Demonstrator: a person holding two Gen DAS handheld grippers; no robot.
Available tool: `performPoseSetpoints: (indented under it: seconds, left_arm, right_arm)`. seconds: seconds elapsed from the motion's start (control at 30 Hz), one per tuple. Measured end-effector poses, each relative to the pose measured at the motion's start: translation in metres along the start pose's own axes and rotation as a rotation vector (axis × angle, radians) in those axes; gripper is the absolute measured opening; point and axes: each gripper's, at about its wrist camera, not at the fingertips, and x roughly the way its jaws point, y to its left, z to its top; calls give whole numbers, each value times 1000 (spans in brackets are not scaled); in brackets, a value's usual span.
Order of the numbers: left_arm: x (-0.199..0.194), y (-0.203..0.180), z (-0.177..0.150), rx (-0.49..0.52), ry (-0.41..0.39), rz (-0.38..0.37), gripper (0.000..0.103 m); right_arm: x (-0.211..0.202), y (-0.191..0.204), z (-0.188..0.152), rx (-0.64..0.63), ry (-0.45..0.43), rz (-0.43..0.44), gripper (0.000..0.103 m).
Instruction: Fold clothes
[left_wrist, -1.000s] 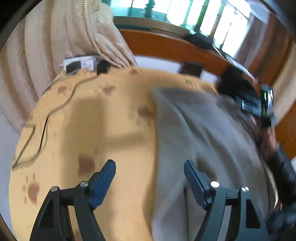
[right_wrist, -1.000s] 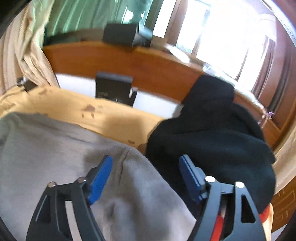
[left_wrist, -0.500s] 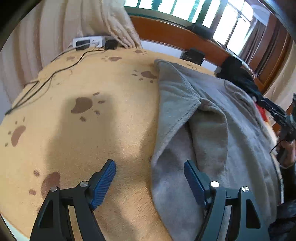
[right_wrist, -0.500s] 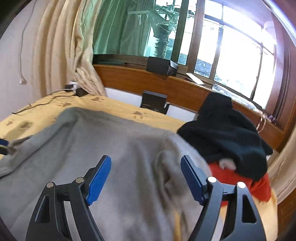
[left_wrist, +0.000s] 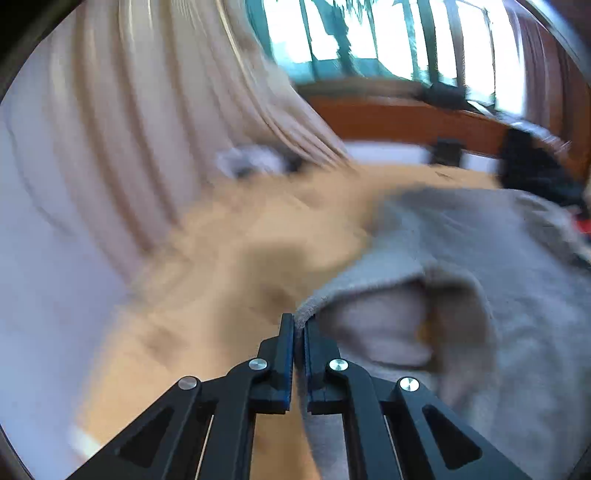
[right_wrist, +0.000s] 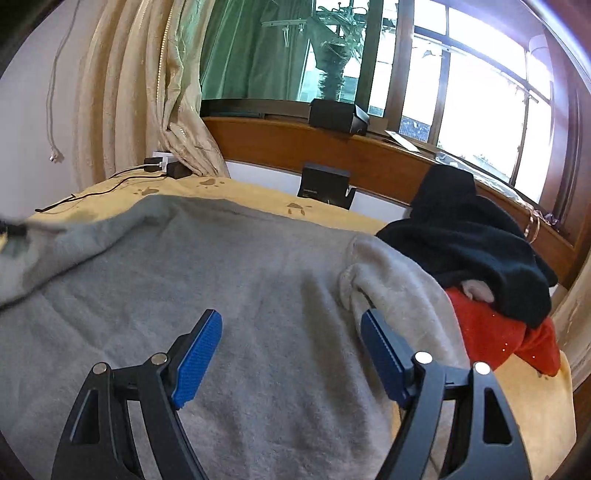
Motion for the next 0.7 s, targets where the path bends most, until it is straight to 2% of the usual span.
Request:
performPoseSetpoints:
  seconds: [0.03,0.07,0.3,0.37,0.4,0.47,0.53,0.6,0.7]
  left_arm:
    - [-7,3,10,32,-42,75,5]
    - [-10,5,16,62,-67,119,5]
    - [25,-27,5,486,-54,365,6]
    - [35,-36,1,608,-50,435,6]
    - [41,-38,-3,657,-27,446,6]
    - [59,-33,-28,688,136,332,6]
    - [71,-20,-50,702,256,269,6]
    - [71,-2,-58,643,299,231,6]
    - [59,34,-44,427,309,124,8]
  right_arm:
    - [1,0,0,1,5,-2,81]
    - [2,-1,0,1,11,-5,81]
    - [11,4,-1,-27,59,-10,84]
    - [19,7,-2,-44,106,5,84]
    - [25,9,-3,-54,139,15,84]
    - [36,14,-4,-78,199,27,84]
    - [38,18,-5,-101,213,25,84]
    - [37,21,-6,-113,209,28,84]
    - [40,21,-7,-114,223,31,84]
